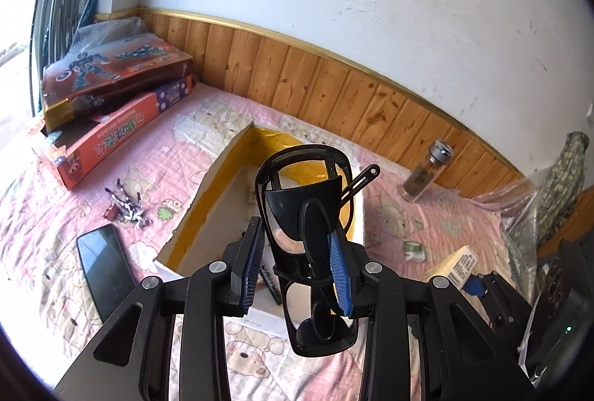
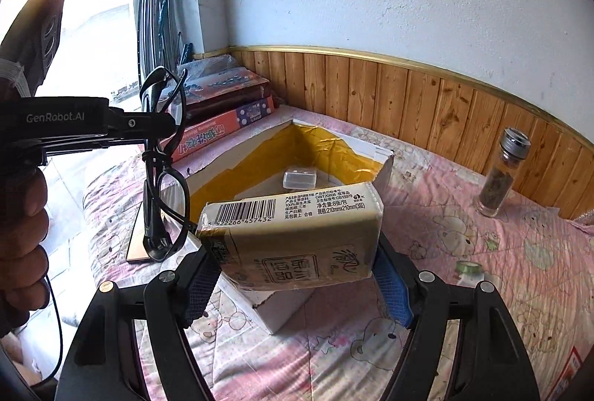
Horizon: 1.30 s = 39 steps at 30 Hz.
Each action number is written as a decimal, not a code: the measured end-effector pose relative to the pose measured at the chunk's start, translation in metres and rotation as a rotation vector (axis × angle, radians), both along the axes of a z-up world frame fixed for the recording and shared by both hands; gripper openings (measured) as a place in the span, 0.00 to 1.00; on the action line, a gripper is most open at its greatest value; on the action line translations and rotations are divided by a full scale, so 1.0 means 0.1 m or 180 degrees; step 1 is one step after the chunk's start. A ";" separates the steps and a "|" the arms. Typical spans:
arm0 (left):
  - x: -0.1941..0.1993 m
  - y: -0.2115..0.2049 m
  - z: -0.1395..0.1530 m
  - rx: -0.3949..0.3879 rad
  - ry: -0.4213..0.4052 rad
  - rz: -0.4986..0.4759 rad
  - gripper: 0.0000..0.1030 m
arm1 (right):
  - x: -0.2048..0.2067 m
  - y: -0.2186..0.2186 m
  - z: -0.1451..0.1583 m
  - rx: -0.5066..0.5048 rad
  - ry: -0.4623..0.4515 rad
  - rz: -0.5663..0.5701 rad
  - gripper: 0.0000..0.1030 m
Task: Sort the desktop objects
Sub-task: 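Carry the juice carton and black glasses with both tools over the cardboard box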
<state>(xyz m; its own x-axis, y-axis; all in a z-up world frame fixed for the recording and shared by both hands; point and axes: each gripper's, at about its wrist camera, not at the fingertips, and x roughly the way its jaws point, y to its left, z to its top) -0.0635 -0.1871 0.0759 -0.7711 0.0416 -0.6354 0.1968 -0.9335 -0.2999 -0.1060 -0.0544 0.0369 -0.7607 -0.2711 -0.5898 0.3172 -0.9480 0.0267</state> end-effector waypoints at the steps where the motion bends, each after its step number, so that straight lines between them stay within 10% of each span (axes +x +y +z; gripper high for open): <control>1: -0.03 -0.03 0.00 -0.0020 -0.0002 0.0015 0.34 | -0.03 -0.02 0.01 0.0017 0.0006 0.0024 0.74; 39: -1.46 -0.48 -0.96 0.0038 -0.0987 0.0074 0.34 | -1.57 -0.18 -0.47 0.0727 -0.0586 0.0648 0.74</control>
<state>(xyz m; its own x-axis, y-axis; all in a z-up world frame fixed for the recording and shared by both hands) -0.2093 -0.2351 -0.0199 -0.5414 0.0350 -0.8400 0.3019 -0.9244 -0.2331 -0.2626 -0.0727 -0.0101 -0.5799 -0.2515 -0.7749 0.5098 -0.8539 -0.1044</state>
